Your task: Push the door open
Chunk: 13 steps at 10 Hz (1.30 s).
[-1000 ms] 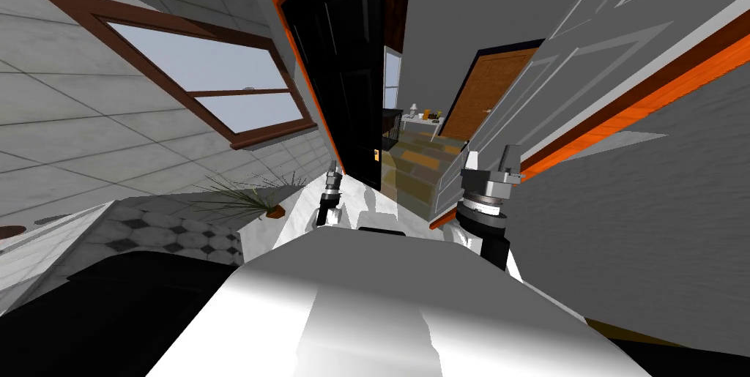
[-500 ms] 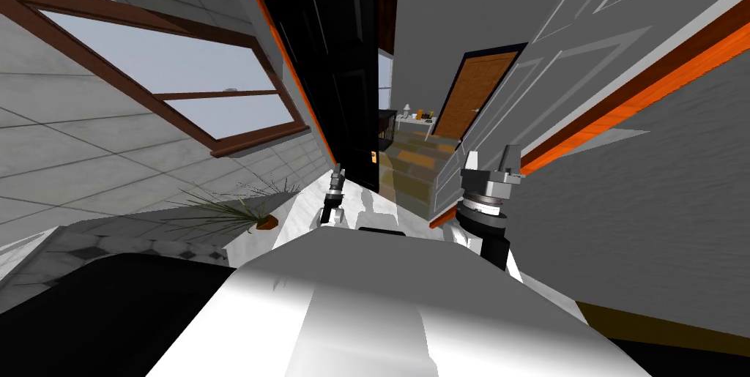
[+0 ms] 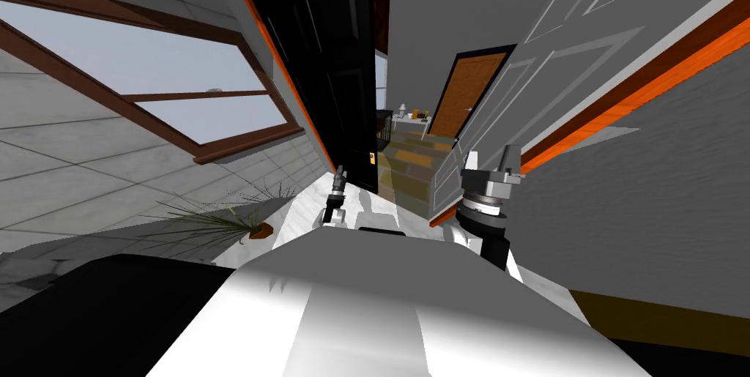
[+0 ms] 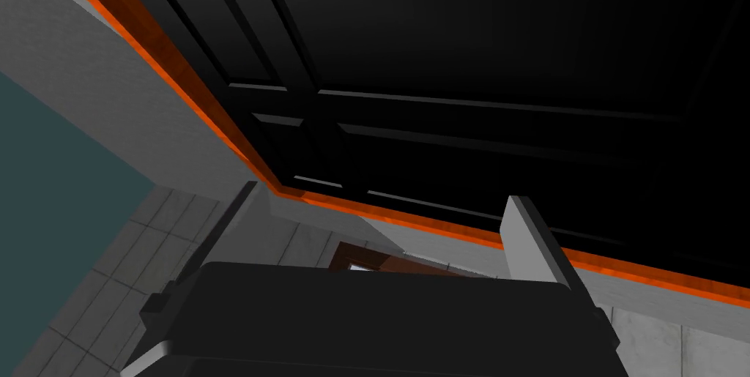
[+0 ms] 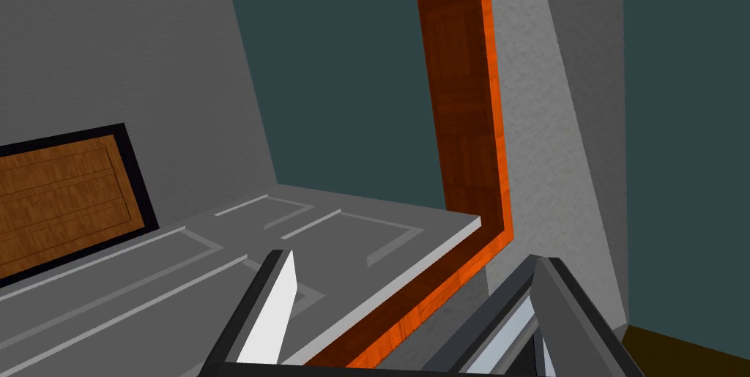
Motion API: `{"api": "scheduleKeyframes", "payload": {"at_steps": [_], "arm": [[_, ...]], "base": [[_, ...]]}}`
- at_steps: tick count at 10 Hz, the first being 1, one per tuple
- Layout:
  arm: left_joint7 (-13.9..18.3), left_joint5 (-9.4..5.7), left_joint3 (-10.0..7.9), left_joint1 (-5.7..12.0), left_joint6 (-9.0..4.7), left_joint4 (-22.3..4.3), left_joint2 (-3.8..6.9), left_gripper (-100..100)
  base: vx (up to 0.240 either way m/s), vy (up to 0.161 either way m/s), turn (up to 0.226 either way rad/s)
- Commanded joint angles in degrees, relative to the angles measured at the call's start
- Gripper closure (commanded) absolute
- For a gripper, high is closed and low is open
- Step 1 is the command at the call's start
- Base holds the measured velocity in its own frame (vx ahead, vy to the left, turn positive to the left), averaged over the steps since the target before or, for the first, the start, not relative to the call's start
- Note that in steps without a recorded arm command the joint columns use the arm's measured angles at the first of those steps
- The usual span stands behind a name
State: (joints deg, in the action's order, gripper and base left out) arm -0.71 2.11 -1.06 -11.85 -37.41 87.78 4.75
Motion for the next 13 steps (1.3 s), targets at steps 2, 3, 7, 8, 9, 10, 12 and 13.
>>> {"api": "scheduleKeyframes", "payload": {"at_steps": [2,3,7,8,9,10,12,13], "arm": [[-0.1,-0.11,-0.01,1.64,-1.12,-4.5,-0.20,-100],[-0.1,-0.17,0.05,2.32,-1.35,-6.1,-0.27,-100],[-0.2,-0.36,0.22,4.30,-2.01,-11.7,-0.61,-100],[-0.2,-0.42,0.28,4.95,-2.23,-13.5,-0.73,-100],[-0.2,-0.48,0.34,5.61,-2.45,-15.3,-0.86,-100],[-0.2,-0.54,0.39,6.24,-2.67,-16.7,-1.02,-100],[-0.2,-0.60,0.45,6.85,-2.87,-18.7,-1.19,-100],[-0.2,-0.66,0.50,7.47,-3.08,-20.4,-1.37,-100]], "base": [[0.042,0.050,-0.054],[0.059,0.063,-0.139],[0.050,0.070,-0.121],[0.049,0.107,-0.133],[0.059,0.101,-0.132],[0.061,0.094,-0.138],[0.058,0.080,-0.087],[0.034,0.059,-0.082]]}}
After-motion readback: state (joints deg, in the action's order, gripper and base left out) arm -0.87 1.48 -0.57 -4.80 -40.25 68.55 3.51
